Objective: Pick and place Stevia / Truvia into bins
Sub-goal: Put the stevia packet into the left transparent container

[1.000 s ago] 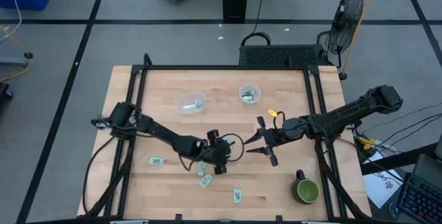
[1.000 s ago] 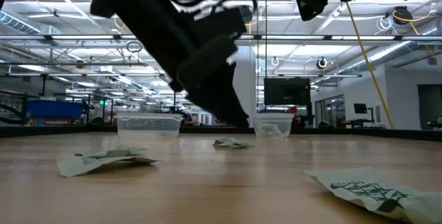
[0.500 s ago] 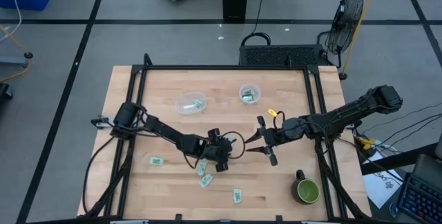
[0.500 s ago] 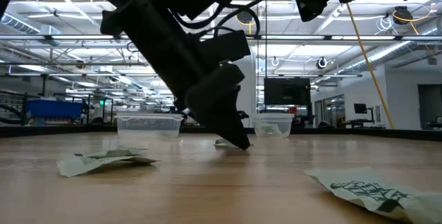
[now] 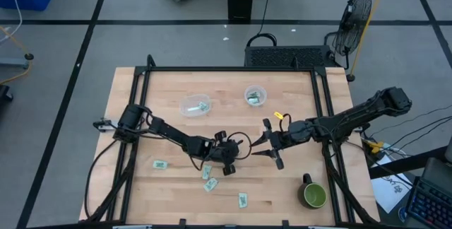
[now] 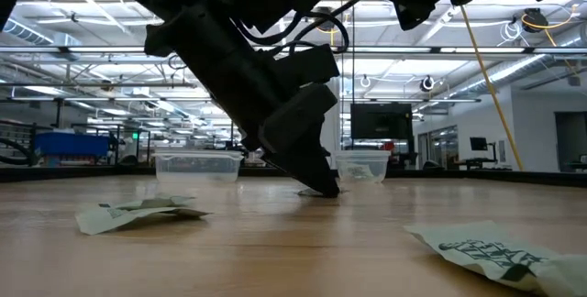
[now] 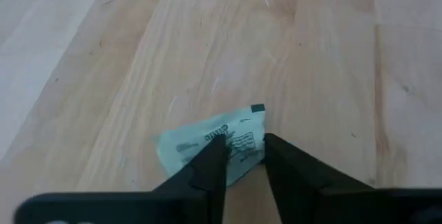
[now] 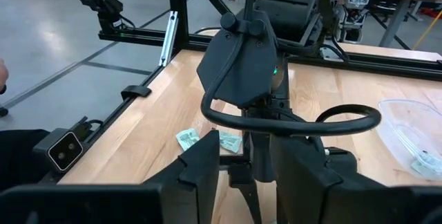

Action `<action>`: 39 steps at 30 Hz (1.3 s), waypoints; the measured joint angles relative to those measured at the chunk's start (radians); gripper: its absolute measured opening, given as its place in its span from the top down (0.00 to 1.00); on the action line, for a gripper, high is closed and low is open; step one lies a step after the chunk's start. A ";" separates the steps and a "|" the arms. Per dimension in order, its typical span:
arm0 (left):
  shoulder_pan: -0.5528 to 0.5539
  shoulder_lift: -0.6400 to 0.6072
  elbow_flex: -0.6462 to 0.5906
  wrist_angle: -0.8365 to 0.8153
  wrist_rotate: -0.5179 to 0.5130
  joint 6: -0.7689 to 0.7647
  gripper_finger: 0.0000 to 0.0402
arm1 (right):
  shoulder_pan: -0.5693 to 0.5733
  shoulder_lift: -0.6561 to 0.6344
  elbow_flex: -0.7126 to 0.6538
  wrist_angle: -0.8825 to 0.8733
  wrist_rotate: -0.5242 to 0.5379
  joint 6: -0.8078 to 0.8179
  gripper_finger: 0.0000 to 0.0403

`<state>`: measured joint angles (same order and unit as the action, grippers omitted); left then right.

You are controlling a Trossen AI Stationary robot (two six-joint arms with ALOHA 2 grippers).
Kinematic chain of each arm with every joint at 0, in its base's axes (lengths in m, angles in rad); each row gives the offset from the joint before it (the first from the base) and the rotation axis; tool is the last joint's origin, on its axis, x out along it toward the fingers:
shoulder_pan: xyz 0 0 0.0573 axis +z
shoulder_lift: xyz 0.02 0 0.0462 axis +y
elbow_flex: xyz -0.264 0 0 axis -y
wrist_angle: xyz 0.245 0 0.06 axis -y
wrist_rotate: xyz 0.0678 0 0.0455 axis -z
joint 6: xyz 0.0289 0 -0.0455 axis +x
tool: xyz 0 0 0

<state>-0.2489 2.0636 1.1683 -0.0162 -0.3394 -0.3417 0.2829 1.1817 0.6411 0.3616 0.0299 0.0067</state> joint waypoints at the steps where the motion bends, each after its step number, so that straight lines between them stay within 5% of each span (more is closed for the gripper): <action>1: 0.000 0.000 0.000 0.000 -0.008 0.006 0.77 | 0.000 0.000 0.000 0.000 0.000 0.000 0.70; 13: 0.002 -0.016 -0.002 -0.039 -0.037 0.052 0.90 | 0.000 0.000 0.000 -0.002 0.000 0.000 0.71; 22: 0.008 -0.107 -0.004 -0.218 -0.141 0.033 0.89 | 0.000 0.000 0.000 -0.009 -0.001 0.000 0.72; 39: 0.120 -0.308 -0.045 -0.427 -0.186 0.032 0.88 | 0.000 0.000 0.000 -0.033 -0.001 0.000 0.72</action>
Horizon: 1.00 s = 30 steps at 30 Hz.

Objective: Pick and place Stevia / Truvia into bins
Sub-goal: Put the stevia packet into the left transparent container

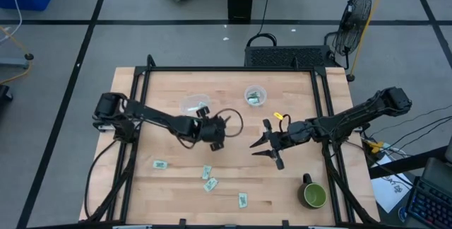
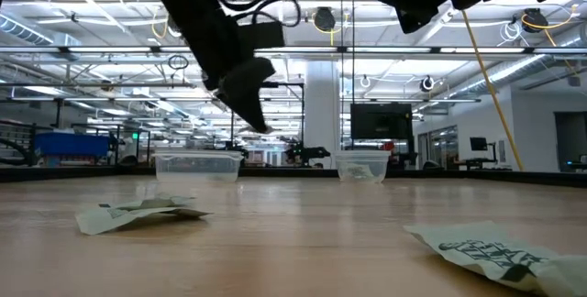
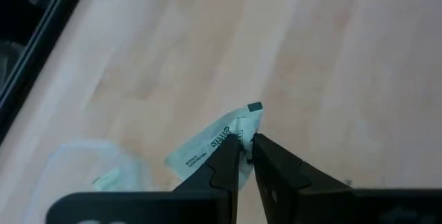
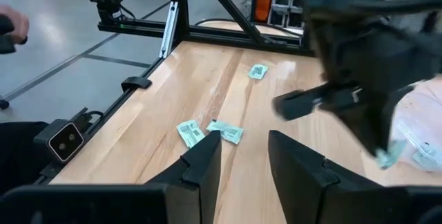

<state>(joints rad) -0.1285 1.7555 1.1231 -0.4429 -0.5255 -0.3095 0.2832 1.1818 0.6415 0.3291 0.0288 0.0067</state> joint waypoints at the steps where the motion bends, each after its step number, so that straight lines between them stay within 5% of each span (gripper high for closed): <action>1: 0.012 -0.020 -0.021 0.012 0.000 0.001 0.88 | 0.000 0.000 0.000 -0.005 0.000 0.000 0.72; 15: 0.240 -0.342 -0.397 0.282 0.018 -0.016 0.88 | 0.000 0.000 0.000 -0.005 0.000 0.000 0.73; 22: 0.374 -0.328 -0.445 0.304 0.162 -0.095 0.88 | 0.000 0.000 0.000 0.001 0.000 0.000 0.73; 30: 0.425 -0.323 -0.454 0.303 0.168 -0.190 0.88 | 0.000 0.000 0.000 -0.005 0.000 0.000 0.73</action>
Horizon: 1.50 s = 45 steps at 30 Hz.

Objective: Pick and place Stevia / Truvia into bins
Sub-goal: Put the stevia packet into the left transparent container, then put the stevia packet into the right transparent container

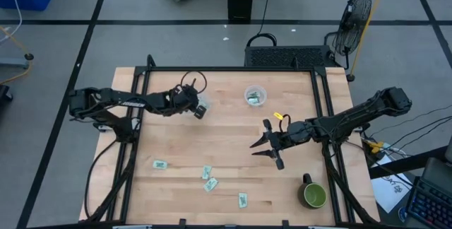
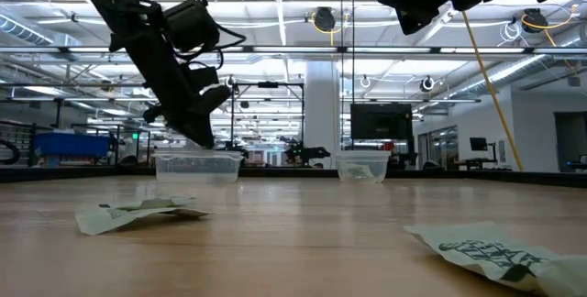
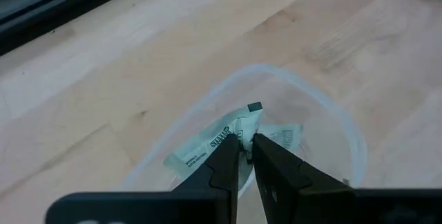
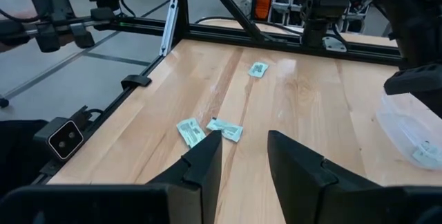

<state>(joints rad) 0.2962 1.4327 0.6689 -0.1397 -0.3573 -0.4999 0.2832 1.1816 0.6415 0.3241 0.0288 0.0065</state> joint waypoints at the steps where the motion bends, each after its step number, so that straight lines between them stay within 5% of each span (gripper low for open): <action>1: 0.000 0.000 0.000 0.002 0.000 0.000 0.87 | 0.000 0.000 0.000 0.000 0.000 0.000 0.73; 17: -0.038 0.000 0.000 0.060 0.017 -0.006 0.46 | 0.000 0.000 0.000 -0.056 0.000 0.010 0.73; 26: -0.132 0.000 0.000 0.217 0.075 -0.003 0.44 | 0.007 0.037 0.000 0.020 -0.005 0.000 0.73; 37: -0.337 -0.001 0.000 0.458 0.095 -0.027 0.44 | 0.190 0.332 -0.001 0.157 0.022 -0.305 0.73; 45: -0.510 -0.001 0.000 0.655 0.091 0.010 0.44 | 0.289 0.507 0.004 0.261 0.094 -0.296 0.73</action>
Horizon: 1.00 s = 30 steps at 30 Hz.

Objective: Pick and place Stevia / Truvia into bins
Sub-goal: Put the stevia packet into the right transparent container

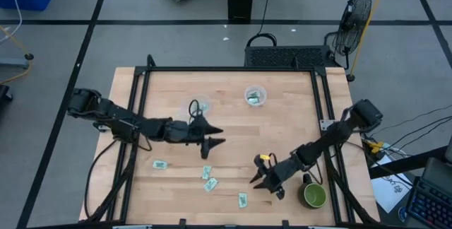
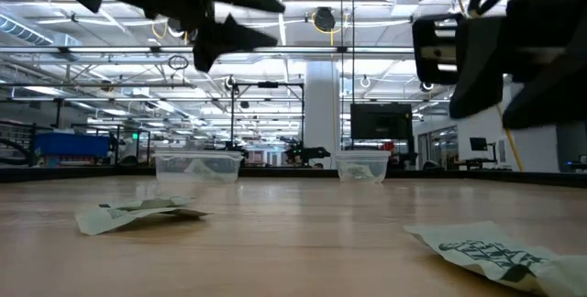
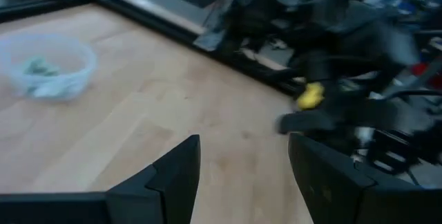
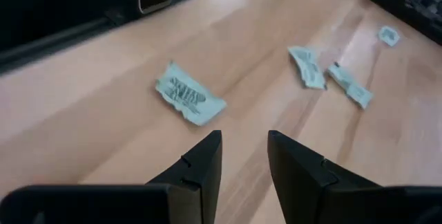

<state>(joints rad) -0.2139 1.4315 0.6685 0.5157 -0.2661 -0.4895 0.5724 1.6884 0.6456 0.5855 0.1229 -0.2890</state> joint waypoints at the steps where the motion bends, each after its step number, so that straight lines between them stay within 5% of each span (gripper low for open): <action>1: -0.015 0.000 0.000 0.014 0.000 0.015 0.44 | 0.012 0.018 0.000 0.001 0.028 -0.023 0.73; 6: -0.051 0.000 0.000 0.044 -0.004 0.069 0.44 | 0.037 0.108 0.039 0.007 0.081 -0.100 0.73; 12: -0.044 0.000 0.000 0.048 -0.007 0.070 0.44 | 0.030 0.192 0.118 0.002 -0.019 -0.086 0.73; 23: -0.042 0.000 0.000 0.053 -0.024 0.061 0.44 | 0.068 0.183 0.151 0.055 -0.019 0.041 0.73; 30: -0.042 0.000 0.000 0.033 -0.024 0.003 0.44 | 0.133 0.225 0.251 0.023 0.085 0.077 0.73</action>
<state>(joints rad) -0.2562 1.4315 0.6685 0.5484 -0.2901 -0.4860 0.7053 1.9138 0.8967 0.6080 0.2079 -0.2119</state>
